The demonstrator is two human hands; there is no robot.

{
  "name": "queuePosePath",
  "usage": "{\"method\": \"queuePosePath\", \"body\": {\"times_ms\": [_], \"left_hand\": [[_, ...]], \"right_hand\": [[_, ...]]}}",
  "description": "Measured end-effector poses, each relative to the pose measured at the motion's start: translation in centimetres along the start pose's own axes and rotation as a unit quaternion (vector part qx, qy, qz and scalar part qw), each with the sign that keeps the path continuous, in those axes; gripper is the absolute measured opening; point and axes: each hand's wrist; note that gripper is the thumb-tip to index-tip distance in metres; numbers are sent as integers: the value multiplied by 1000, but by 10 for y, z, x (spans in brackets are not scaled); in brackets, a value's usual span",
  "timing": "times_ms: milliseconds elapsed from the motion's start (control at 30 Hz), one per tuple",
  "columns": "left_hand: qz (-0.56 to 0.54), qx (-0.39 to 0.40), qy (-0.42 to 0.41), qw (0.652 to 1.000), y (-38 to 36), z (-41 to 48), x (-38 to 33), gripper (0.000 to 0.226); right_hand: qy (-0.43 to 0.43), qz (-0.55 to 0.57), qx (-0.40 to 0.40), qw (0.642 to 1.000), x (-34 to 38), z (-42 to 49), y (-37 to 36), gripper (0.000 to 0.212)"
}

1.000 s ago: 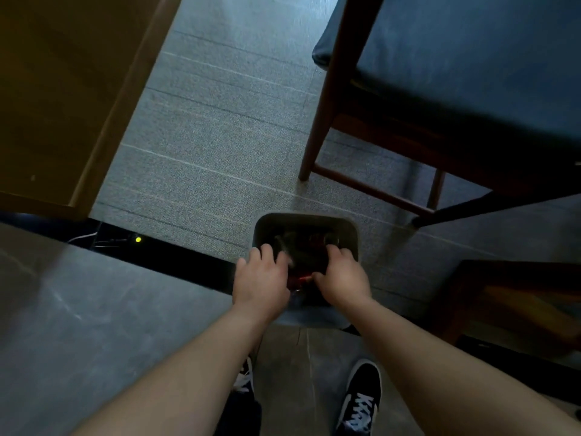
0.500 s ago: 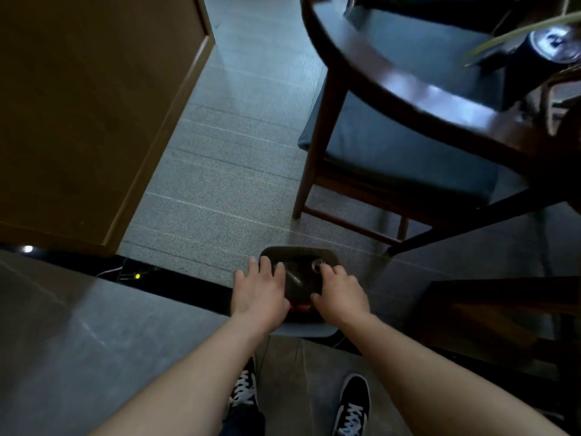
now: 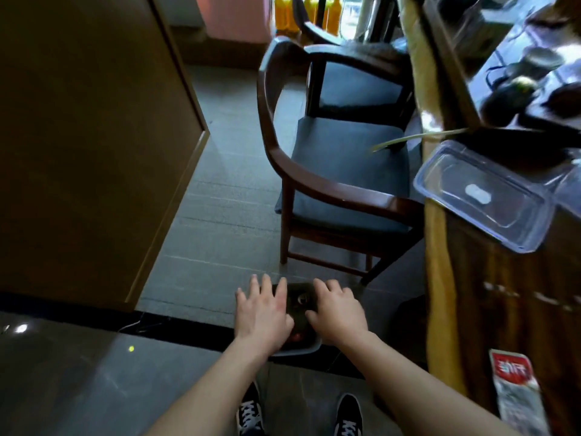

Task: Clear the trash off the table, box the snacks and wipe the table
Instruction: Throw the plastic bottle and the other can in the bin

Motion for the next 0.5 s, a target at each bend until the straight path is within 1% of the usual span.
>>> {"method": "queuePosePath", "body": {"times_ms": [200, 267, 500], "left_hand": [[15, -24, -21, 999, 48, -37, -23, 78], [24, -37, -33, 998, 62, -45, -32, 78], [31, -89, -67, 993, 99, -65, -77, 79]], "right_hand": [[12, -16, -33, 999, 2, -52, 45, 65], [10, -5, -55, 998, -6, -66, 60, 68], [-27, 30, -130, 991, -44, -104, 117, 70]]}}
Point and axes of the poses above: each hand's wrist, its own z-axis towards the middle knuckle, its own y-axis out of the back of the hand, x = y × z, and after that the axes turned 5 degrees about z, right-handed
